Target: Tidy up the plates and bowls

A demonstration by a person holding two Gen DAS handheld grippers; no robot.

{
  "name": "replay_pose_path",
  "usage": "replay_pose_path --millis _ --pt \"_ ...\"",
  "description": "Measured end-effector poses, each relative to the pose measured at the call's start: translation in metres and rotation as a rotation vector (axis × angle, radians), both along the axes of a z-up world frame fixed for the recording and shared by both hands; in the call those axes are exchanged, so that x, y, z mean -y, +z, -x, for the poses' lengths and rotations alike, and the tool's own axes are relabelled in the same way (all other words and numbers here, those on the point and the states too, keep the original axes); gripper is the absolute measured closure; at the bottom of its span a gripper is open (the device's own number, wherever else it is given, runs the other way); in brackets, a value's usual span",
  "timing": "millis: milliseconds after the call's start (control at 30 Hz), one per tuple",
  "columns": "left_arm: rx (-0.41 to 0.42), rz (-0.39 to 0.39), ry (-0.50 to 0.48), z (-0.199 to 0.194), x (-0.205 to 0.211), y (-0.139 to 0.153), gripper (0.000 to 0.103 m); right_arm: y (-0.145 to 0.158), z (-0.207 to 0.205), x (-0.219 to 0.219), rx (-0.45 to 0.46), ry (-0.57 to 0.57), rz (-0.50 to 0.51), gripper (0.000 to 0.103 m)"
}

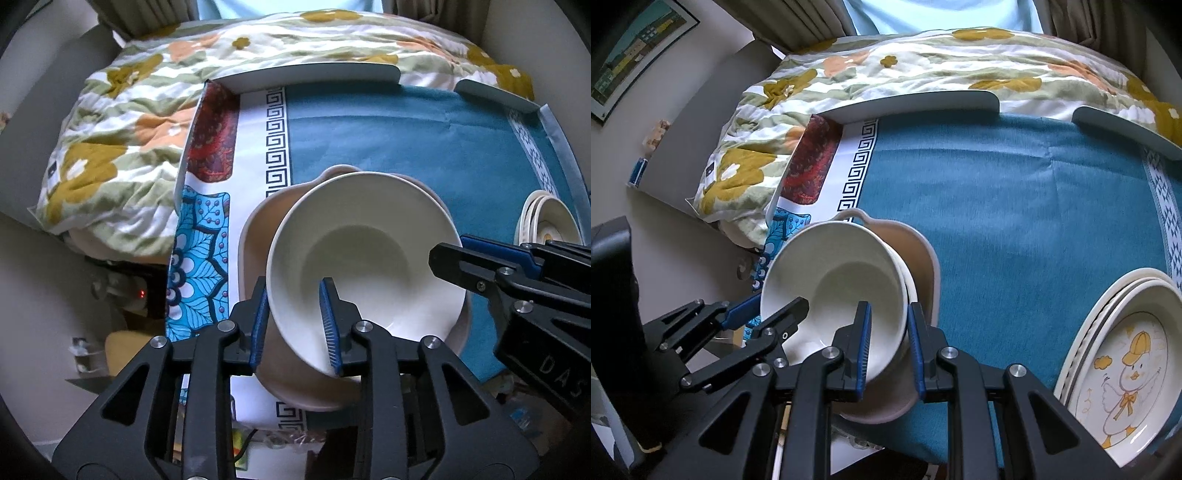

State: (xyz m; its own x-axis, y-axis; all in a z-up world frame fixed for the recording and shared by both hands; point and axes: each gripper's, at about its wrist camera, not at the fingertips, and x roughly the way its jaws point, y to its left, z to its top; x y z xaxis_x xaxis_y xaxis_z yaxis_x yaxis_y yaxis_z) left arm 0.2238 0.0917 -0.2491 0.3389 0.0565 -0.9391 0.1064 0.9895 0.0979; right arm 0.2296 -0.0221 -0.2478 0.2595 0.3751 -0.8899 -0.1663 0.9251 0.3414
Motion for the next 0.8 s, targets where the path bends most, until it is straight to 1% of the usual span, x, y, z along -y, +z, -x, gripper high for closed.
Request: replay_pose_path --millis 100,233,333,467,500,533,567,600,633,667,700,800 --pt "0.005 -0.001 -0.003 0.001 0.000 0.002 0.078 0.000 0.002 0.002 0.000 -0.009 -0.010 0.085" --pt "0.027 0.028 0.018 0.006 -0.003 0.015 0.078 0.011 0.006 0.008 0.023 0.000 -0.027 0.085" --pt "0.070 0.068 0.051 0.018 -0.010 0.039 0.078 0.029 0.009 0.014 0.056 0.020 -0.041 0.085" --pt "0.139 0.113 0.090 0.040 -0.019 0.077 0.078 0.062 0.020 0.028 0.121 0.065 -0.076 0.085" --pt "0.160 0.119 0.098 0.046 -0.022 0.086 0.075 0.069 0.023 0.031 0.140 0.075 -0.082 0.083" --pt "0.178 0.119 0.104 0.052 -0.024 0.093 0.056 0.077 0.027 0.034 0.165 0.087 -0.083 0.070" --pt "0.195 0.110 0.113 0.059 -0.027 0.098 0.040 0.083 0.032 0.037 0.188 0.098 -0.080 0.057" --pt "0.215 0.085 0.127 0.065 -0.030 0.102 0.006 0.086 0.035 0.039 0.199 0.106 -0.075 0.027" --pt "0.243 0.059 0.139 0.071 -0.033 0.106 0.000 0.087 0.038 0.042 0.206 0.118 -0.072 0.003" --pt "0.256 0.049 0.138 0.075 -0.035 0.108 0.000 0.087 0.040 0.043 0.206 0.130 -0.066 0.000" --pt "0.245 0.042 0.130 0.078 -0.038 0.106 0.000 0.085 0.042 0.044 0.205 0.139 -0.054 0.000" --pt "0.179 0.013 0.111 0.078 -0.049 0.091 0.000 0.070 0.047 0.045 0.198 0.163 0.048 0.000"
